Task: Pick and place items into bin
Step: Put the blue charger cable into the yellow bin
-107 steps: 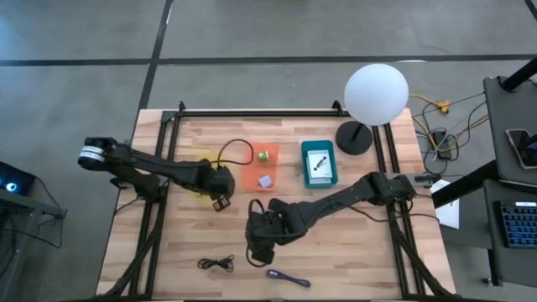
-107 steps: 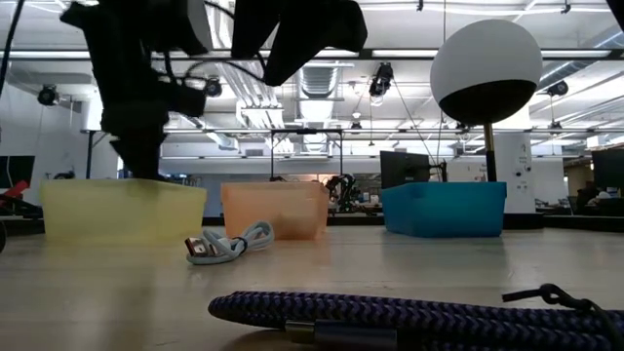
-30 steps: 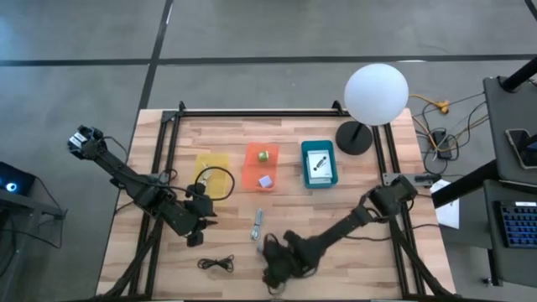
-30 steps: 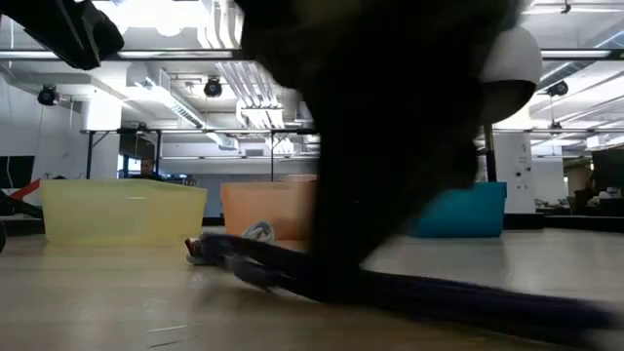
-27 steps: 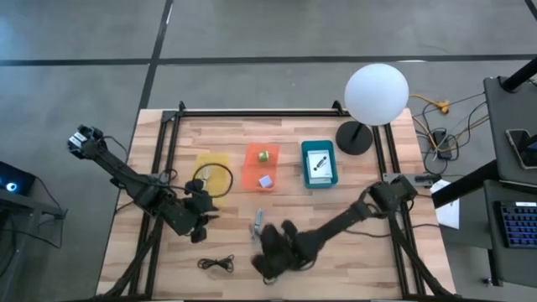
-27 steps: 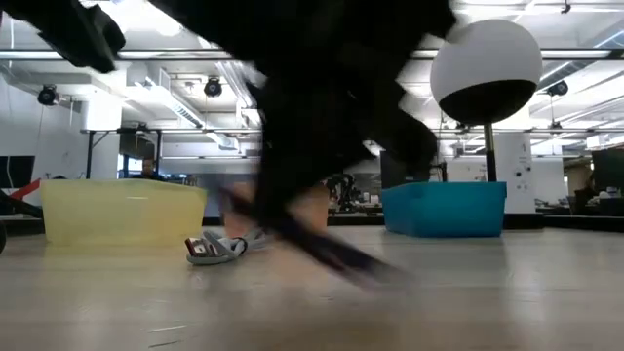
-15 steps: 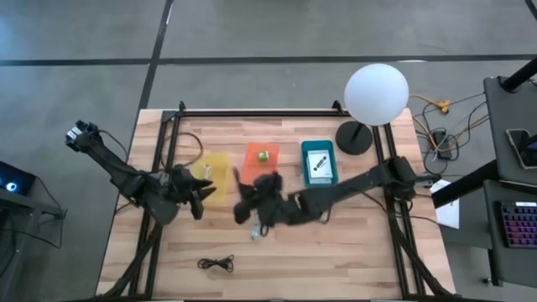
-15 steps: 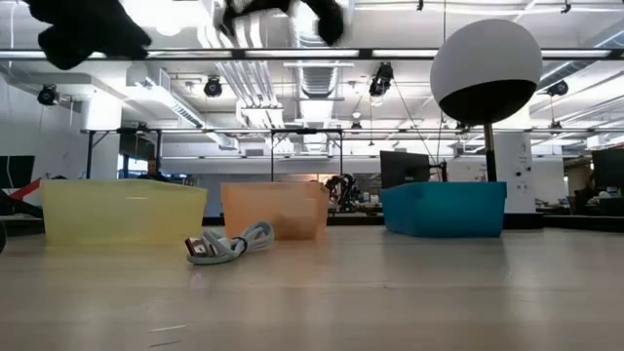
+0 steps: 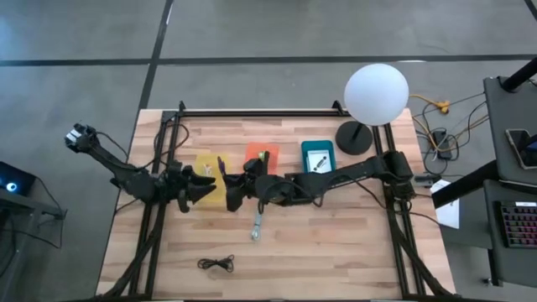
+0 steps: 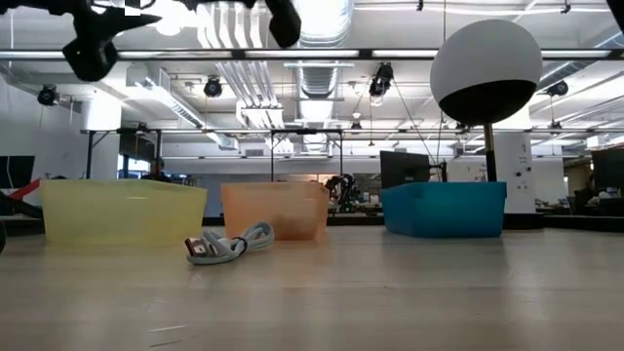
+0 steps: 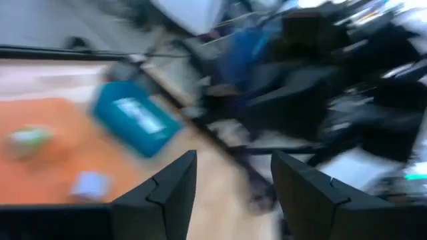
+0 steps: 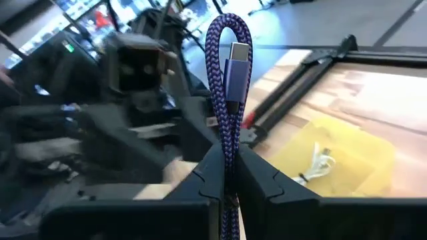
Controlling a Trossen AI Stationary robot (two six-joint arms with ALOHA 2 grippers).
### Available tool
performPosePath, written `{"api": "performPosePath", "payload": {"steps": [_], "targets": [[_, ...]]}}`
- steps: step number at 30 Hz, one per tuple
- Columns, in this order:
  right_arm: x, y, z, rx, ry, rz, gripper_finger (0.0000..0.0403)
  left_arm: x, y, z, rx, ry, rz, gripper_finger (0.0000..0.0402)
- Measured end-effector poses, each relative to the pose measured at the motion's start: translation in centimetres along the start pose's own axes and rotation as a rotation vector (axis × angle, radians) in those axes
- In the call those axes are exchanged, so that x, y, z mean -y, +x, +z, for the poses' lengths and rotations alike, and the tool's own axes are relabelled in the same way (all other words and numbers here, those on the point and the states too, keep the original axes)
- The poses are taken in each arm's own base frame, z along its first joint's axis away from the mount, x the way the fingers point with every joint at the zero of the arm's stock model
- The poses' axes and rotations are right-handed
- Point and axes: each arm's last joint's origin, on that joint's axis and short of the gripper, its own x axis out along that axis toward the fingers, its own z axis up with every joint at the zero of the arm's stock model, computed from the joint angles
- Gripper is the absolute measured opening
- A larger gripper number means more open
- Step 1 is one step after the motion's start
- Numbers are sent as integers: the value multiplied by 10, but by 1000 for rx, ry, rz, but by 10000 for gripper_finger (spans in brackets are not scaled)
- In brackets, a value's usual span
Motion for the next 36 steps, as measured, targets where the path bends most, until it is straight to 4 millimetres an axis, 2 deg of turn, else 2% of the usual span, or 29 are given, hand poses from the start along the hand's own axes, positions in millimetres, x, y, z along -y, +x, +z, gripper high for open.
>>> {"api": "performPosePath", "payload": {"steps": [2, 6, 9, 17, 20, 24, 26, 27, 32, 36], "targets": [[4, 5, -2, -1, -5, -4, 12, -5, 5, -5, 20, -18, -44, 178], [5, 7, 6, 9, 4, 32, 12, -14, 20, -14, 6, -55, -72, 179], [6, 9, 8, 12, 4, 27, 12, -13, 31, -17, -26, -59, -101, 179], [7, 9, 8, 9, 8, 27, 12, -8, 55, -14, 60, -15, -172, 176], [8, 10, 6, 2, -7, 21, 13, -12, 58, -20, 24, 6, -147, 151], [9, 9, 6, -8, -16, 10, 13, -15, 57, -21, 4, 21, -135, 66], [14, 10, 4, -44, -1, -33, 15, -18, 54, -22, -20, 48, -79, 21], [19, 9, 3, -72, 21, -71, 20, -21, 52, -23, -36, 56, -30, 13], [44, 7, -2, -273, 76, -225, 79, -36, 37, -11, -62, -9, 237, 4], [47, 1, -2, -328, 27, -261, 133, -53, 21, 2, -71, -113, 442, 3]]}}
